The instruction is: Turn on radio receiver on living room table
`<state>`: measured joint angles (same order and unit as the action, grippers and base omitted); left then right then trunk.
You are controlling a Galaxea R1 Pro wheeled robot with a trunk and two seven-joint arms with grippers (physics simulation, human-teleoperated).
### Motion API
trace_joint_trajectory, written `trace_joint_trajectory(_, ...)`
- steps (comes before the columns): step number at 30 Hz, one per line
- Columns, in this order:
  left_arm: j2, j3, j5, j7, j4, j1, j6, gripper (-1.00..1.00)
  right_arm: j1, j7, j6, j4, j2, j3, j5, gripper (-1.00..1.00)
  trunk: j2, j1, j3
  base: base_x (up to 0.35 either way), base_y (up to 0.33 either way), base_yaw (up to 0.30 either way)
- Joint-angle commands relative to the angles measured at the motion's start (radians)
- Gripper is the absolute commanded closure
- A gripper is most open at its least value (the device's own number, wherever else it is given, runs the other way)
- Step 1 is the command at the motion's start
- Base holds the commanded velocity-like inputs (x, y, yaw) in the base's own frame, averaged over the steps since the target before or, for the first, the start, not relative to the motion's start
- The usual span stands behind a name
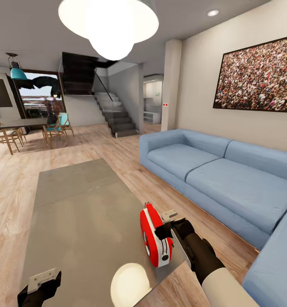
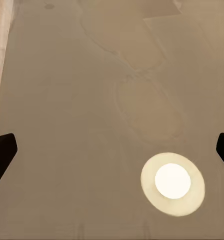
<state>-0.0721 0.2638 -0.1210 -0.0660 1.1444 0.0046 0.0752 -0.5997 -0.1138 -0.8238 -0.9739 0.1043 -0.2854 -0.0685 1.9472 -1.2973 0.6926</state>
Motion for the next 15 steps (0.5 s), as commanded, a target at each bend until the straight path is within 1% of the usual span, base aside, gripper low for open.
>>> trace_joint_trajectory(1, 0.0, 0.0, 0.0, 0.0, 0.0, 0.0, 0.0, -1.0, 0.0, 0.0, 0.0, 0.0, 0.0, 0.0, -0.001, 1.0, -0.007, 0.004, -0.003, 0.0, 0.0, 0.0)
trace_joint_trajectory(15, -0.003, 0.0, 0.003, -0.002, 0.0, 0.0, 0.001, -1.0, 0.0, 0.0, 0.001, 0.0, 0.0, 0.005, -0.001, 1.0, -0.105, 0.058, -0.047, 0.0, 0.0, 0.0)
